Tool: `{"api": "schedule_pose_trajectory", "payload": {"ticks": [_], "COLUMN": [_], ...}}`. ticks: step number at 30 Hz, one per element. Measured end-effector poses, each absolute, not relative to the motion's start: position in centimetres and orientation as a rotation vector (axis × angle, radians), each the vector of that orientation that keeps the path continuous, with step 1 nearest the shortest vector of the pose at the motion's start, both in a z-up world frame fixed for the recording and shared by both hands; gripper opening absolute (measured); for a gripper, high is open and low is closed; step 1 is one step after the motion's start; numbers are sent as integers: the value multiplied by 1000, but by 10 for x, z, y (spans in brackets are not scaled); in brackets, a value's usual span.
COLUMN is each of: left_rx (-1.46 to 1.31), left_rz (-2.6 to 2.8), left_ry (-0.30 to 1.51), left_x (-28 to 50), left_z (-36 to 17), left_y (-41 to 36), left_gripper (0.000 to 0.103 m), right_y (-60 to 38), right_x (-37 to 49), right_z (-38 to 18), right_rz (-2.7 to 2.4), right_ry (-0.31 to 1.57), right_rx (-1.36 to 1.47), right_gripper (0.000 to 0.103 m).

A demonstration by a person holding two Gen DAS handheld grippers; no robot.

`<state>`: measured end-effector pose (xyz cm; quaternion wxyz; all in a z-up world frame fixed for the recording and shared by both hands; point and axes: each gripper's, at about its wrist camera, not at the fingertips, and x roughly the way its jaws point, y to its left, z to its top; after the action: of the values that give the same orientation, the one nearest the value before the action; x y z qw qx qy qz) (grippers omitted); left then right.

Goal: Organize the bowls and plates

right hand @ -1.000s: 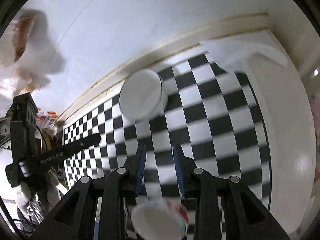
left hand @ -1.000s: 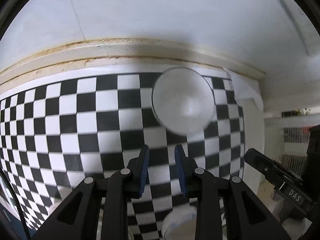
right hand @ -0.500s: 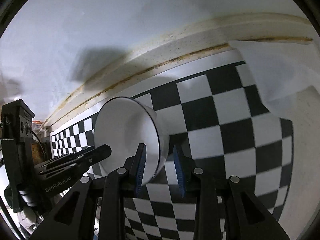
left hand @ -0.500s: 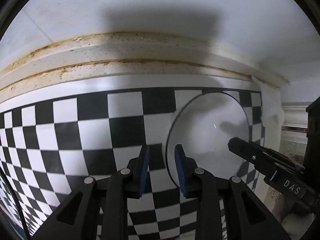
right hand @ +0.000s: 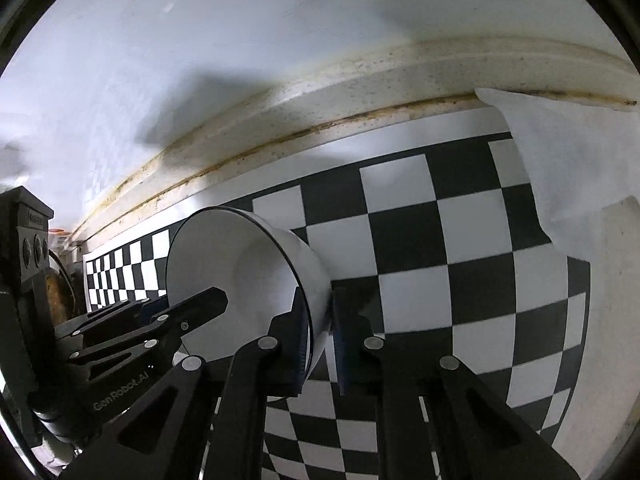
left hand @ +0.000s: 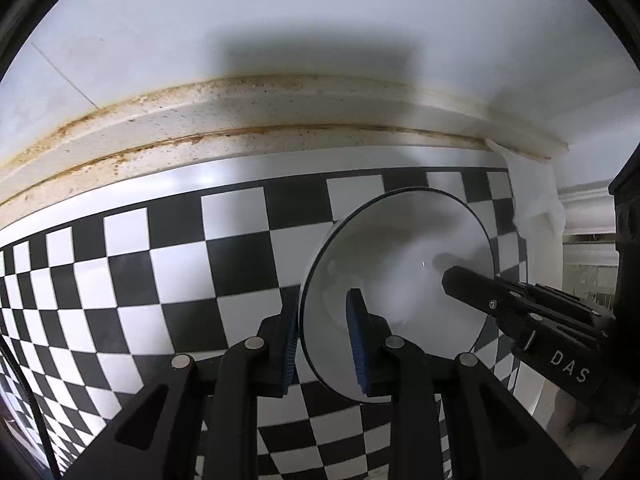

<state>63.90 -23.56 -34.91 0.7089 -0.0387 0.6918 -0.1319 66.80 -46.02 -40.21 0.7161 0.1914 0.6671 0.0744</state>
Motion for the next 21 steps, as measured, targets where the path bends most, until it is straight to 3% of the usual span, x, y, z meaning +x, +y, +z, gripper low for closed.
{"api": "schedule_pose_trajectory", "payload": {"ticks": [21], "left_rx": [-23], "left_rz": [-395], "left_ry": [1376], "left_x": [539], "left_z": [-233], "left_y": [-235], "left_gripper": [21], "right_y": [-458], "right_x": [550], "right_z": [-287], "right_rz": [151], "right_ry": [1328], "right_rx": [448], "right_gripper": [13]}}
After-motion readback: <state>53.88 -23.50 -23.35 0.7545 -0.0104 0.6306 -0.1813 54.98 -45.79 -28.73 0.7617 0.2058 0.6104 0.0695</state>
